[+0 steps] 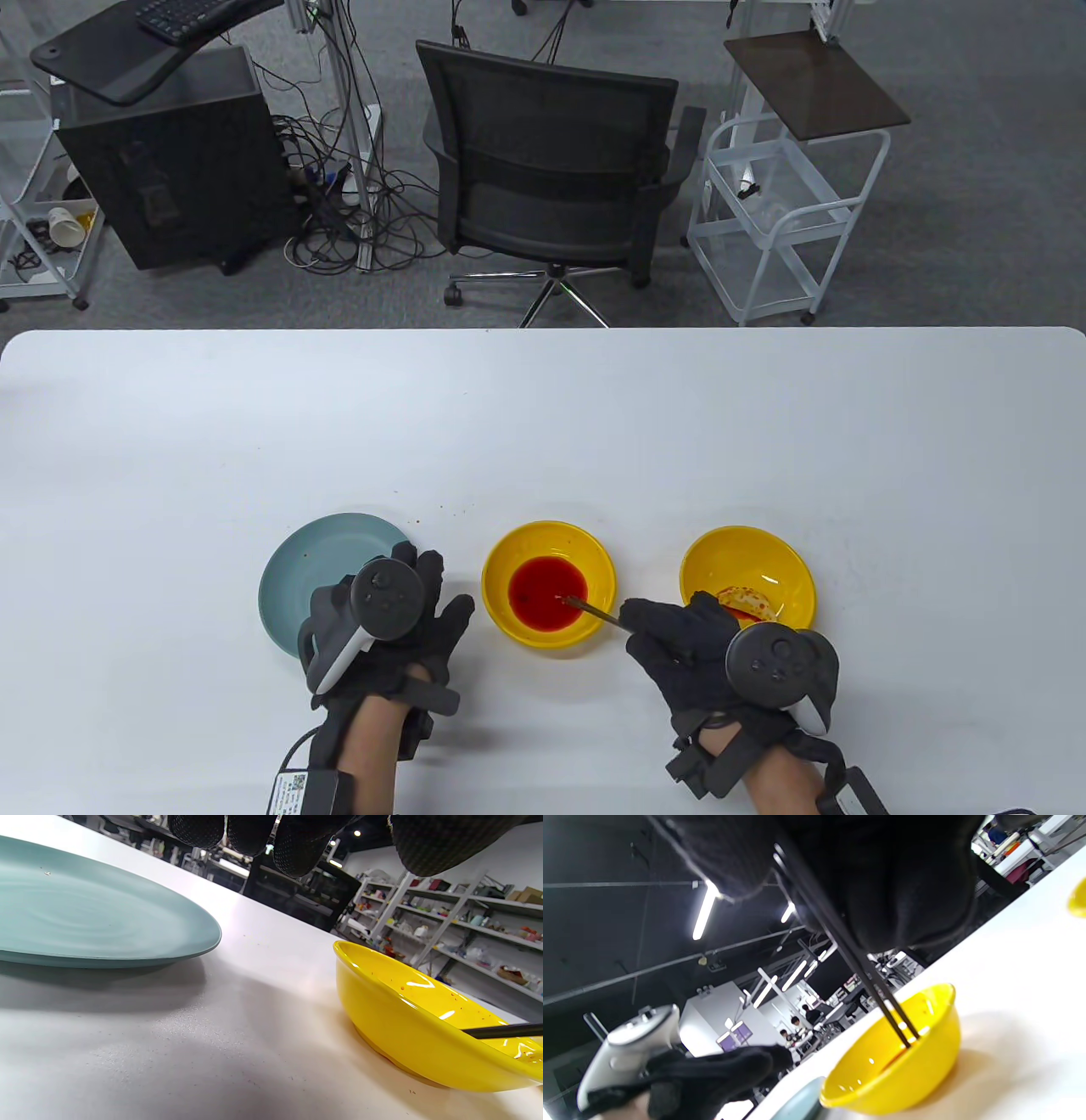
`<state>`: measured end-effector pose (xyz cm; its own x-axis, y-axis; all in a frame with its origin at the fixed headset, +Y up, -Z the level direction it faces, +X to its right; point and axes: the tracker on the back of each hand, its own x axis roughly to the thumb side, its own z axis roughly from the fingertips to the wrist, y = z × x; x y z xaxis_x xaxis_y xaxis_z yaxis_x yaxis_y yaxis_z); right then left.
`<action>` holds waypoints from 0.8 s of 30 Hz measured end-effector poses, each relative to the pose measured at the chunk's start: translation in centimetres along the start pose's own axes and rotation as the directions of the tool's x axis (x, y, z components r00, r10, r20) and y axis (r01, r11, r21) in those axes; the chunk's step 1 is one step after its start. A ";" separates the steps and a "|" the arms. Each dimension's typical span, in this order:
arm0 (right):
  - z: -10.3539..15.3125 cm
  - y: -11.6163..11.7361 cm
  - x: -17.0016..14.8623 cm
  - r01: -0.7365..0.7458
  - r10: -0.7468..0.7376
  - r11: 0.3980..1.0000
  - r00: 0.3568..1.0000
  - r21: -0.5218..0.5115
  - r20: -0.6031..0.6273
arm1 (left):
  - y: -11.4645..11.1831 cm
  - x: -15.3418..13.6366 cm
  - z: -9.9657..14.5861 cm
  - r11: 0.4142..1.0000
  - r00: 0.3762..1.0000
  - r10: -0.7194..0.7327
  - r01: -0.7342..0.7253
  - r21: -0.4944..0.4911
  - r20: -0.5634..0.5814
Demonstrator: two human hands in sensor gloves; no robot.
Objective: Dip chopsticks into soy sauce and dot onto dumpling
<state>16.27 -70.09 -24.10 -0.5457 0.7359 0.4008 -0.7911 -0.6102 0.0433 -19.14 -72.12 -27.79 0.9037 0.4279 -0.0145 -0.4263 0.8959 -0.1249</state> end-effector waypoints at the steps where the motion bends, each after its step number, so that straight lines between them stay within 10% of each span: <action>1: 0.2 -1.1 0.0 0.027 -0.027 0.999 1.000 -0.041 -0.001 | 0.0 0.0 0.0 1.000 1.000 0.000 0.000 0.000 0.000; 11: 2.7 -10.3 -2.1 0.077 -0.131 0.905 0.986 -0.419 -0.103 | -0.1 0.0 -0.1 1.000 1.000 0.008 -0.008 -0.008 0.002; 24: 3.4 -12.1 -4.1 -0.059 -0.096 0.896 0.942 -0.439 -0.322 | 0.0 -0.2 0.0 1.000 1.000 0.011 -0.011 -0.003 0.001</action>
<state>29.05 -66.67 -23.11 -0.5273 0.8460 0.0784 -0.7983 -0.4617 -0.3868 -19.29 -72.17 -27.84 0.8990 0.4377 -0.0150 -0.4359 0.8908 -0.1279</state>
